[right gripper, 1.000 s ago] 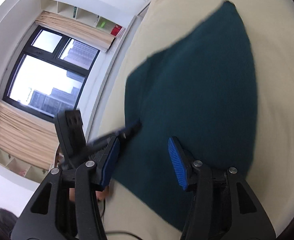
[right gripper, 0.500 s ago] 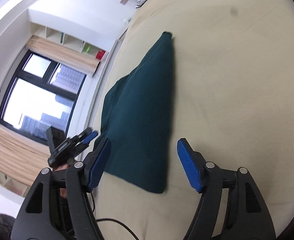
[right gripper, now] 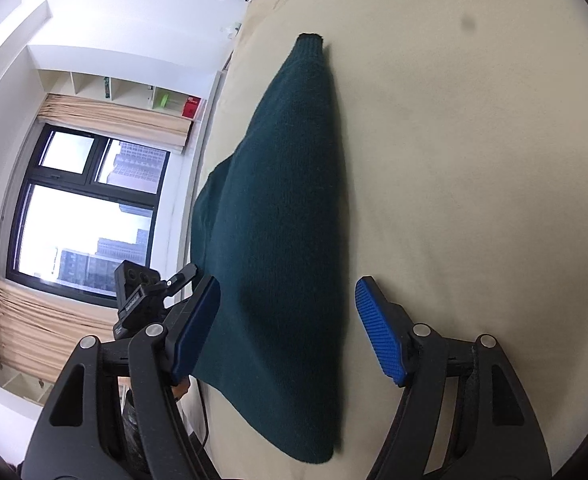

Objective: Fold small clothes

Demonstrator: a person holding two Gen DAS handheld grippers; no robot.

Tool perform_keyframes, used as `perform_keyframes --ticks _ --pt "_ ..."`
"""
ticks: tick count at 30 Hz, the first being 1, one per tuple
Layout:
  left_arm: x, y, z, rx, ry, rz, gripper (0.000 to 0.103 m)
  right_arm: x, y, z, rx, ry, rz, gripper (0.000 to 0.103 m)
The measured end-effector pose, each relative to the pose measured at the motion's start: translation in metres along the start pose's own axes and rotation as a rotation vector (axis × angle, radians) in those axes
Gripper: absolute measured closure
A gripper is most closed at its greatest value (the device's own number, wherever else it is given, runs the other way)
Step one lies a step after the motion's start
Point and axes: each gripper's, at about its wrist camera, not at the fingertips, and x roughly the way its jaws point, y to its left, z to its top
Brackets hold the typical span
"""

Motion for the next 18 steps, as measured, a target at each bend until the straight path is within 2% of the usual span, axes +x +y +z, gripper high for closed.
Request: perform_keyframes --ticks 4,5,6,8,11,15,18 --pt "0.004 0.0 0.0 -0.013 0.01 -0.001 0.049 0.023 0.0 0.009 0.005 0.041 -0.009 0.035" --pt "0.005 0.002 0.001 -0.027 0.01 0.004 0.056 0.019 0.004 0.008 0.008 0.041 -0.015 0.036" --pt "0.007 0.003 0.001 -0.038 0.011 0.009 0.058 0.021 0.006 0.01 0.009 0.04 -0.028 0.038" --pt "0.01 0.004 0.001 -0.051 0.015 0.013 0.068 0.025 0.01 0.011 0.001 0.037 -0.055 0.04" --pt "0.009 -0.004 -0.005 -0.011 0.012 0.043 0.076 0.018 0.014 0.007 -0.014 0.027 -0.104 0.049" --pt "-0.003 -0.014 -0.013 0.009 0.007 0.034 0.078 0.012 0.027 0.0 -0.048 0.0 -0.148 0.059" --pt "-0.013 -0.031 -0.03 0.075 0.015 0.045 0.079 0.002 0.04 -0.011 -0.085 -0.013 -0.162 0.063"
